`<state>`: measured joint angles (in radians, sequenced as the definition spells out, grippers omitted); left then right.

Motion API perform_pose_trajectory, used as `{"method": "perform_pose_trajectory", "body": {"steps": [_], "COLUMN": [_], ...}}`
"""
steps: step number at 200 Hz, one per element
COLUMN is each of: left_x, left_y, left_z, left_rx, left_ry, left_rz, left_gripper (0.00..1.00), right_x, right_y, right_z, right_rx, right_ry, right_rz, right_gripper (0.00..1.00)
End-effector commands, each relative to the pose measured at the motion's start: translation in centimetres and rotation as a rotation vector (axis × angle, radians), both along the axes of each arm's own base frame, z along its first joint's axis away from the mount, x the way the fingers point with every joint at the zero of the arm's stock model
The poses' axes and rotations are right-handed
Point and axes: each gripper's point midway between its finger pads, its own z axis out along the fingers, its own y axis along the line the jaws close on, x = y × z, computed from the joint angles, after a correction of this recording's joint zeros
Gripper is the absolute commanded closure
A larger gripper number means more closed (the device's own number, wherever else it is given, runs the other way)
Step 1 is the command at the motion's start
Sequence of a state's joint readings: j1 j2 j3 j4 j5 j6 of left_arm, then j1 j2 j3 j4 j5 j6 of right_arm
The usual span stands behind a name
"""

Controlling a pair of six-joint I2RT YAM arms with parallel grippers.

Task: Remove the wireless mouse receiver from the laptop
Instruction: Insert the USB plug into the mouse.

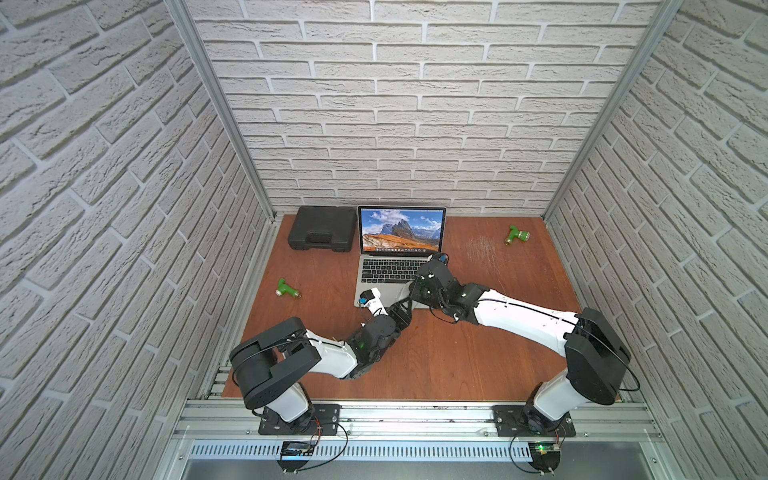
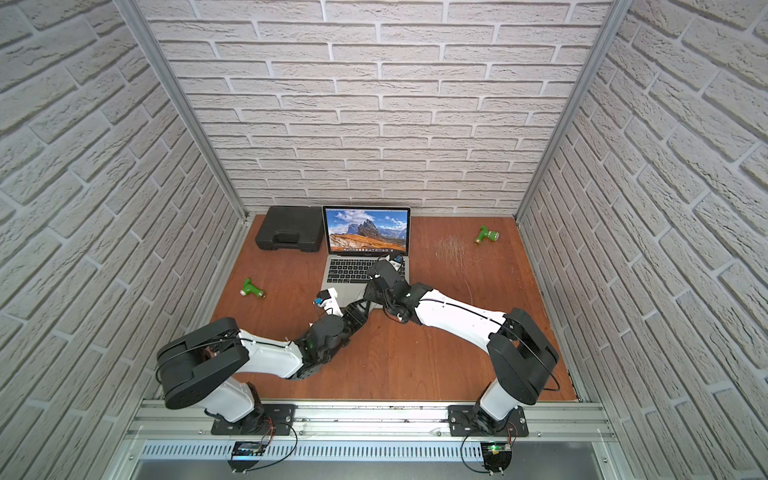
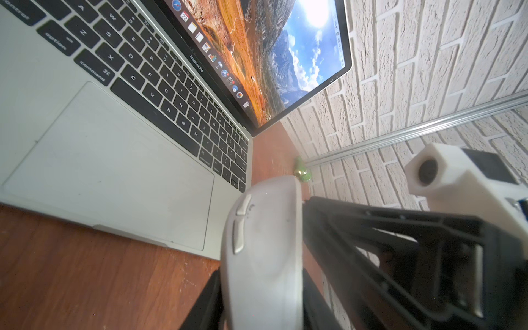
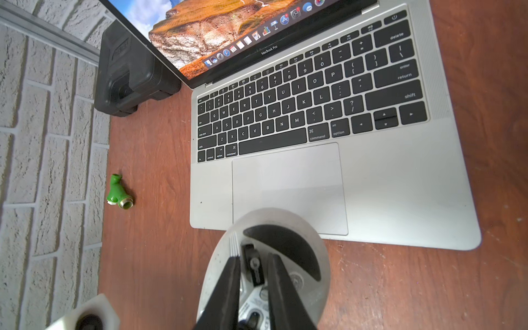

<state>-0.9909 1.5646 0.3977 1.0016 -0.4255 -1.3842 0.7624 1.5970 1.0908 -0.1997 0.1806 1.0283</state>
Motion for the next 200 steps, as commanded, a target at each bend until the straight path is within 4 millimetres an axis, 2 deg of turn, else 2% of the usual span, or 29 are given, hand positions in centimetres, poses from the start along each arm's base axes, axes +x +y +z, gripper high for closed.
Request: {"method": "perform_pose_trajectory", "body": {"steps": [1,29,66,89,119,138,164,179,200], "left_x": [0.4,0.4,0.4,0.7,0.9,1.3,1.6,1.6,1.3], "left_y": [-0.7,-0.6,-0.3,0.1,-0.8,-1.5,-2.2,-2.6,-3.0], "left_z": [5.6,5.7,5.8,6.0,7.4,8.4,9.8,10.8,11.9], "left_rx": [-0.174,-0.180,-0.192,-0.196,-0.238,-0.267,-0.285,-0.292,-0.331], "left_ry": [-0.124,-0.127,-0.120,-0.121,-0.120,-0.104,-0.085,-0.074,-0.034], "left_rz": [-0.006,-0.007,-0.015,-0.015,-0.118,-0.195,-0.295,-0.367,-0.470], "left_gripper": [1.00,1.00,1.00,1.00,1.00,1.00,1.00,1.00,1.00], "right_x": [-0.8,-0.7,-0.6,-0.7,-0.6,-0.4,-0.2,-0.3,-1.3], "right_y": [0.4,0.3,-0.9,-3.2,-6.8,-8.6,-10.8,-10.4,-9.6], "right_z": [-0.6,0.1,2.8,5.1,8.1,9.9,12.2,13.7,14.4], "right_rx": [-0.043,-0.051,-0.058,-0.053,-0.038,0.038,0.041,0.065,0.013], "right_ry": [0.036,0.023,-0.011,-0.029,-0.060,-0.074,-0.139,-0.196,-0.236], "right_rz": [0.037,0.047,0.083,0.093,0.136,0.192,0.220,0.303,0.462], "right_gripper": [0.74,0.69,0.50,0.41,0.32,0.31,0.30,0.30,0.31]}}
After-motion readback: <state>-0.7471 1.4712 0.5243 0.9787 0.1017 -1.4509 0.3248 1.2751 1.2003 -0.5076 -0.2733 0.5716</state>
